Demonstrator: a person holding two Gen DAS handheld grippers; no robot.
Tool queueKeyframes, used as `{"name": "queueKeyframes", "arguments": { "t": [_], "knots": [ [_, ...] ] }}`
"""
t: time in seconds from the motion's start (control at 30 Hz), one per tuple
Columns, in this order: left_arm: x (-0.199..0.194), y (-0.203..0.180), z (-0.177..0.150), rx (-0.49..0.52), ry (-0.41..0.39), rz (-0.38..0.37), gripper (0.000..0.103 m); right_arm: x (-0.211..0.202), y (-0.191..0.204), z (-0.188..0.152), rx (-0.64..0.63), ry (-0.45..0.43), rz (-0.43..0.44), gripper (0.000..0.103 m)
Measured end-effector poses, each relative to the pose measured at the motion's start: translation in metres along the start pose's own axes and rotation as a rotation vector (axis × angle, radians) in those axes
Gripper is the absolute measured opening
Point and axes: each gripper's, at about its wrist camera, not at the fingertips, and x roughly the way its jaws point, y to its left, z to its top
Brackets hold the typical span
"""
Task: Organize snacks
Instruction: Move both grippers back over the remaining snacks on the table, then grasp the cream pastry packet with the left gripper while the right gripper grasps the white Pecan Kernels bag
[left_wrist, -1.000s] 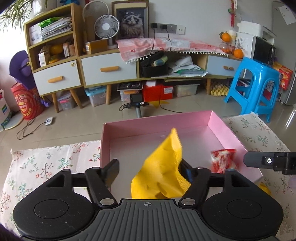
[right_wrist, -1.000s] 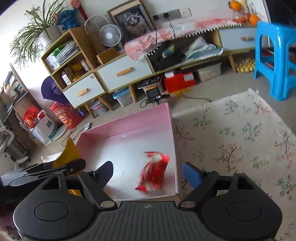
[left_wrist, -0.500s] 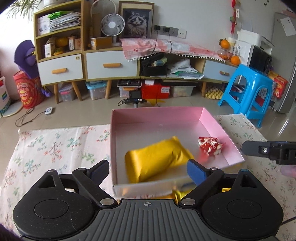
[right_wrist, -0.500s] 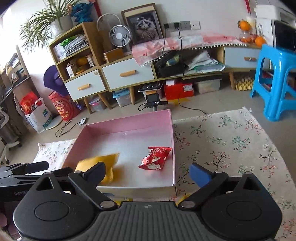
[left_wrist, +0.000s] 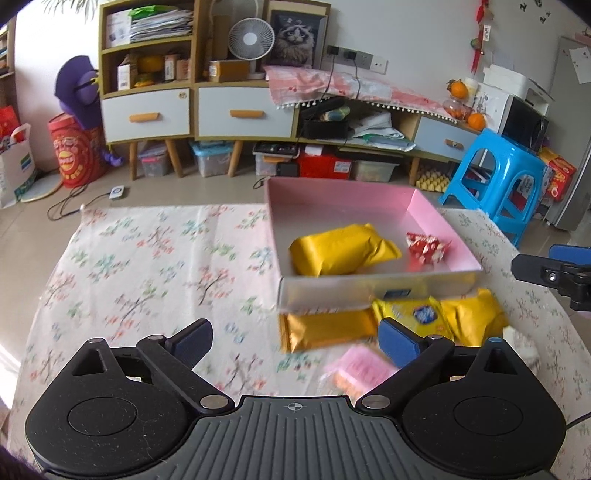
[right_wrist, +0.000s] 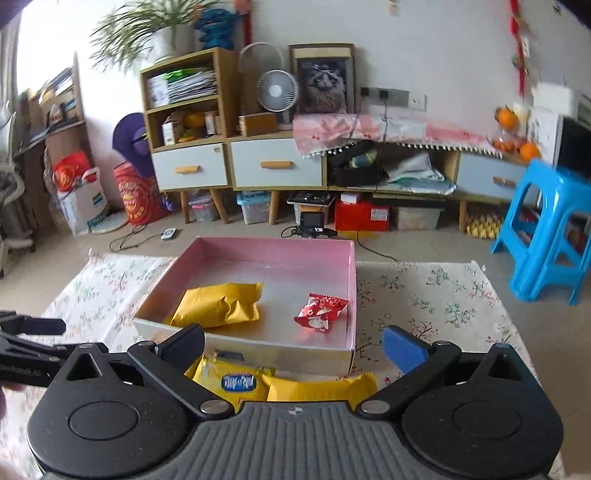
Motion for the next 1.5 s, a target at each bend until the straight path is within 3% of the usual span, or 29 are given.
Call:
{"name": "queueKeyframes", "arguments": {
  "t": [0.37,0.5,0.93,1.13,1.27,1.5],
  "knots": [
    [-0.021,0.026,-0.042,-0.022,0.0,0.003,0.099,-0.012,0.019,-0.036,-0.039,0.107,0.097,0.094],
    [-0.025,0.032,-0.052,-0.048,0.022,-0.015,0.099,-0.023,0.028,-0.045,-0.071,0.111,0.125,0.094],
    [-0.031,0.044,-0.088,0.019,0.049,-0.027,0.099,-0.042,0.052,-0.075,-0.116,0.126,0.228,0.094],
    [-0.026,0.047,-0.099,0.008,0.064,-0.013,0.099,-0.052,0.072,-0.091,-0.221,0.127,0.284,0.094],
    [-0.021,0.043,-0.104,-0.056,0.075,0.032,0.099,-0.059,0.089,-0.102,-0.319,0.131,0.334,0.094],
    [-0.015,0.026,-0.103,-0.095,0.06,0.025,0.099,-0.07,0.113,-0.118,-0.452,0.14,0.413,0.091]
  ]
}}
